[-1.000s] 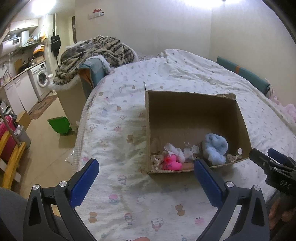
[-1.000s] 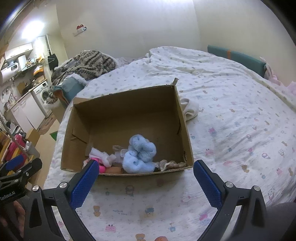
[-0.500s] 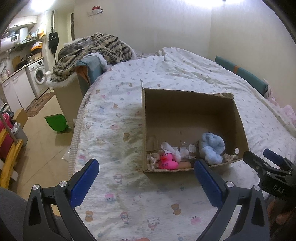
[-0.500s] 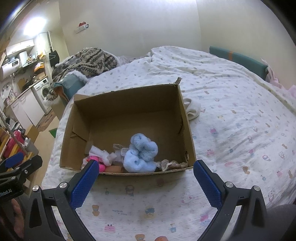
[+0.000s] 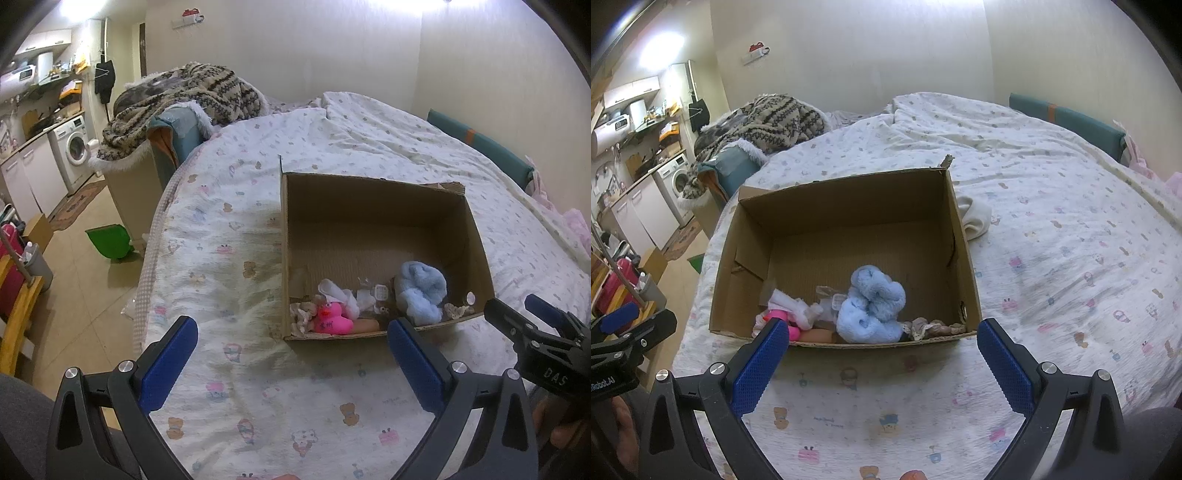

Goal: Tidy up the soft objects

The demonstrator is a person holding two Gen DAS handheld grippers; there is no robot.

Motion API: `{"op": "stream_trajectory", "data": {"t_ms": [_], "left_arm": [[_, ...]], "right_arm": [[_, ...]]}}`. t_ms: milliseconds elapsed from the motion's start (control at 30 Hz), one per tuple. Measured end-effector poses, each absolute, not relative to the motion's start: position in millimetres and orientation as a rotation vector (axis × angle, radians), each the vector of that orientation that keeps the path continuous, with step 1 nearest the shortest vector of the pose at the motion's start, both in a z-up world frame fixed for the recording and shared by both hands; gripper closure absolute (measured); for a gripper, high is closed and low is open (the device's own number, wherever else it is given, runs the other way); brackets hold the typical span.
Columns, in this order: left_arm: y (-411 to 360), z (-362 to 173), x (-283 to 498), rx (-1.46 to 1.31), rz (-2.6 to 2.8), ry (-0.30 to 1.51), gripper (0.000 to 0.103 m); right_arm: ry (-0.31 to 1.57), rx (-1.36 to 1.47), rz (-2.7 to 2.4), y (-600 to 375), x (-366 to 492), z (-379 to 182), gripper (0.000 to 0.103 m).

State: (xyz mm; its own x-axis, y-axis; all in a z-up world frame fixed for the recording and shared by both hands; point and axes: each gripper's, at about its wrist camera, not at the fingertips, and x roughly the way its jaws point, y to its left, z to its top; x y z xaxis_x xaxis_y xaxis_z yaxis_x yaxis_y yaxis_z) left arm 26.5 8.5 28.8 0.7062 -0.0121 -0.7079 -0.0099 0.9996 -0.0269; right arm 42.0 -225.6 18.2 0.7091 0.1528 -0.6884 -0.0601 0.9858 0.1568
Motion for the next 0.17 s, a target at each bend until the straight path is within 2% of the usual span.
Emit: {"op": "stream_trajectory", "data": {"t_ms": [167], "left_arm": [[7.4,26.6,26.8,-0.031,-0.004,0.79,0.001]], "right_arm": [[0.772,0.124,0.119,-225.6,42.1,18.2,0.0]]}}
